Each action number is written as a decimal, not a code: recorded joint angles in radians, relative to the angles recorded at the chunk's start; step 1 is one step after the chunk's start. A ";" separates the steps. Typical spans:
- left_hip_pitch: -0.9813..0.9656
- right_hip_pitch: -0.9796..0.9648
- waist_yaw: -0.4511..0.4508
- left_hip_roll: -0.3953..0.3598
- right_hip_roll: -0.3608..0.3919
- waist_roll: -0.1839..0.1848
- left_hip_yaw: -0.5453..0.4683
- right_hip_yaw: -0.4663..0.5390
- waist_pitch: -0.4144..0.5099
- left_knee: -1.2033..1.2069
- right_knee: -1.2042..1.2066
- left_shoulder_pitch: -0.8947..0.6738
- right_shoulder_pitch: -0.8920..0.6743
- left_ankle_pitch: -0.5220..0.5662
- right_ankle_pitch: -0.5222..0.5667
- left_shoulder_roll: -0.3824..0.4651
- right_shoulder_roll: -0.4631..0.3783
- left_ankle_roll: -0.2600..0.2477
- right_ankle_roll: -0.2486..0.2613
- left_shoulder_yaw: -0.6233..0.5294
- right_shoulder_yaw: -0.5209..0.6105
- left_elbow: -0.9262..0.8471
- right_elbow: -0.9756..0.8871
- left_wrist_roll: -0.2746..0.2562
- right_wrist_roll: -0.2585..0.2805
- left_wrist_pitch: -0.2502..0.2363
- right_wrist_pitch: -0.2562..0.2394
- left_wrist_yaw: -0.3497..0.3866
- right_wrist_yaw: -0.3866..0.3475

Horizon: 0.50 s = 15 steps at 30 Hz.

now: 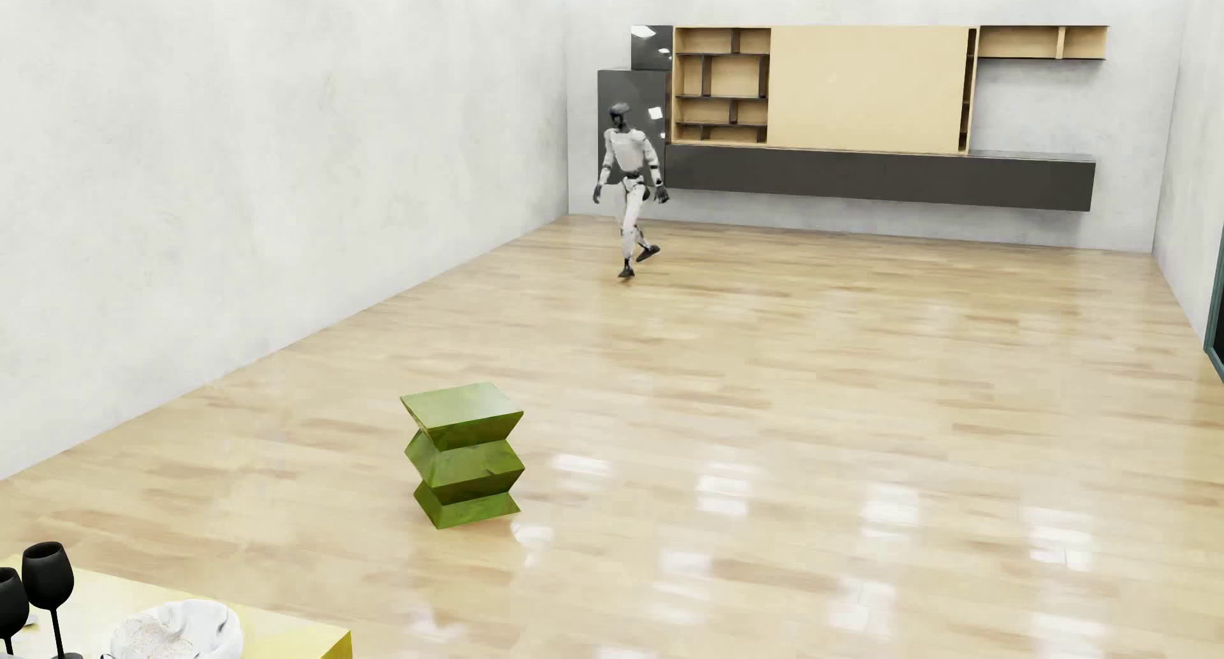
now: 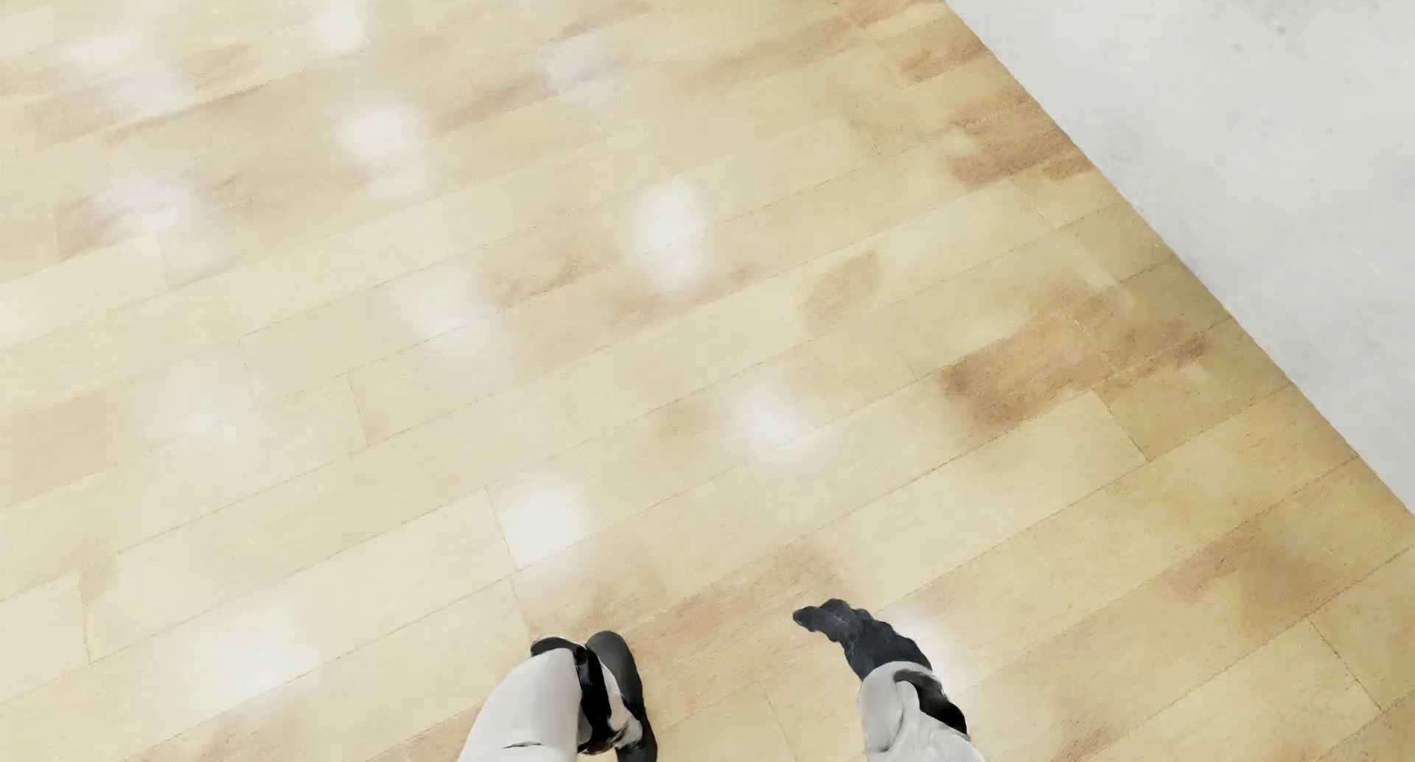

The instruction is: Head to the endtable

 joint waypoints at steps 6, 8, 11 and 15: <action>0.406 -0.632 -0.089 -0.280 0.079 -0.010 -0.107 0.324 0.005 -0.324 0.663 -0.243 0.216 -0.069 0.069 0.097 -0.036 -0.059 -0.204 -0.133 -0.039 0.023 0.326 0.106 0.123 -0.010 0.104 -0.010 0.049; 0.563 -0.807 -0.118 -0.322 0.129 0.003 -0.183 0.294 -0.014 -0.466 0.475 -0.358 0.333 -0.076 0.051 0.125 -0.051 -0.081 -0.161 -0.191 -0.036 -0.038 0.295 0.090 0.131 -0.080 0.068 0.015 0.140; 0.735 -0.934 -0.167 -0.353 0.144 0.007 -0.302 0.303 -0.028 -0.476 -0.066 -0.494 0.540 -0.191 0.067 0.144 -0.032 -0.103 -0.158 -0.312 -0.218 -0.228 0.153 -0.004 0.123 -0.210 0.039 0.028 0.136; 0.847 -0.888 -0.212 -0.253 0.197 0.021 -0.330 0.351 -0.025 -0.193 -0.048 -0.381 0.561 0.134 0.127 0.164 0.064 -0.158 -0.230 -0.368 -0.318 -0.422 0.153 -0.264 0.024 -0.260 0.087 0.177 0.039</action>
